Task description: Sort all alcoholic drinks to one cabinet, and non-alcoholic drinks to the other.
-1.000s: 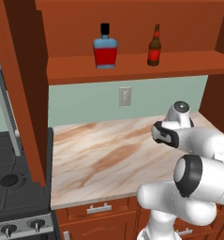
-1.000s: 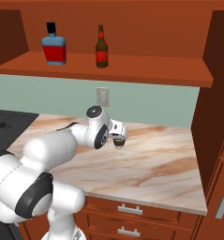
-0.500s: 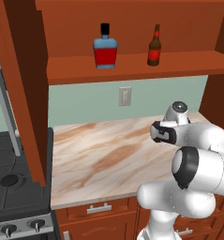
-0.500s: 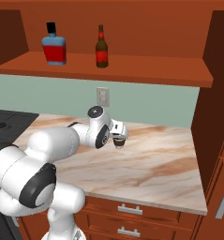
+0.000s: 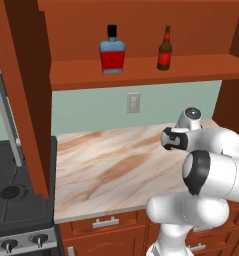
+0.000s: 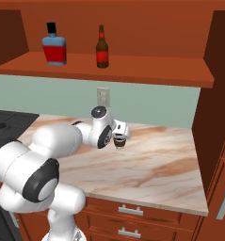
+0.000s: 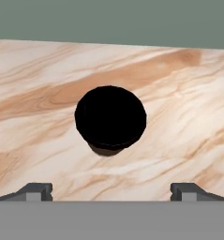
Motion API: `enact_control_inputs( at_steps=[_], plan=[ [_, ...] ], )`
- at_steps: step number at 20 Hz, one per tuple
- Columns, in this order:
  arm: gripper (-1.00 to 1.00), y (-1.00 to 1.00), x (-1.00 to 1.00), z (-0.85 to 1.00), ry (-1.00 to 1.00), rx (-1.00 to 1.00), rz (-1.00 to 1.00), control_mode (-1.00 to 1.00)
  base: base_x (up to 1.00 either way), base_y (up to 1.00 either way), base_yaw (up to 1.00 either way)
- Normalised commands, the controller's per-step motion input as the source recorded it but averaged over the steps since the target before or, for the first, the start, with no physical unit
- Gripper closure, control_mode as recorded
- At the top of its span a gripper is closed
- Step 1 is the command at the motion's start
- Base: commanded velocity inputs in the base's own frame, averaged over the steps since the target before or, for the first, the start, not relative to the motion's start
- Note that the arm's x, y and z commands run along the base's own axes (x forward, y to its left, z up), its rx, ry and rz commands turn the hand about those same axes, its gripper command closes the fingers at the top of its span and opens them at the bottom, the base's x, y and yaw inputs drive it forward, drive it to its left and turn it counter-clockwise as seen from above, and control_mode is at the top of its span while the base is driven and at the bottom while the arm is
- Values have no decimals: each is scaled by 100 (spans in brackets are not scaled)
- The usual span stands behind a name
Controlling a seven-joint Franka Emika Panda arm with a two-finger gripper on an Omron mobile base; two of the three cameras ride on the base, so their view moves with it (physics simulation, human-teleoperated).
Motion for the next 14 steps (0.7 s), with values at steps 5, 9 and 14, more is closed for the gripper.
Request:
enact_control_inputs(
  at_steps=[5, 9, 14],
  plan=[
    [-100, -2, 8, -8, 0, 0, 0, -100, 0, 0, 0],
    [-100, 0, 8, -9, 0, 0, 0, -100, 0, 0, 0],
    [-100, 0, 10, -7, 0, 0, 0, -100, 0, 0, 0]
  ],
)
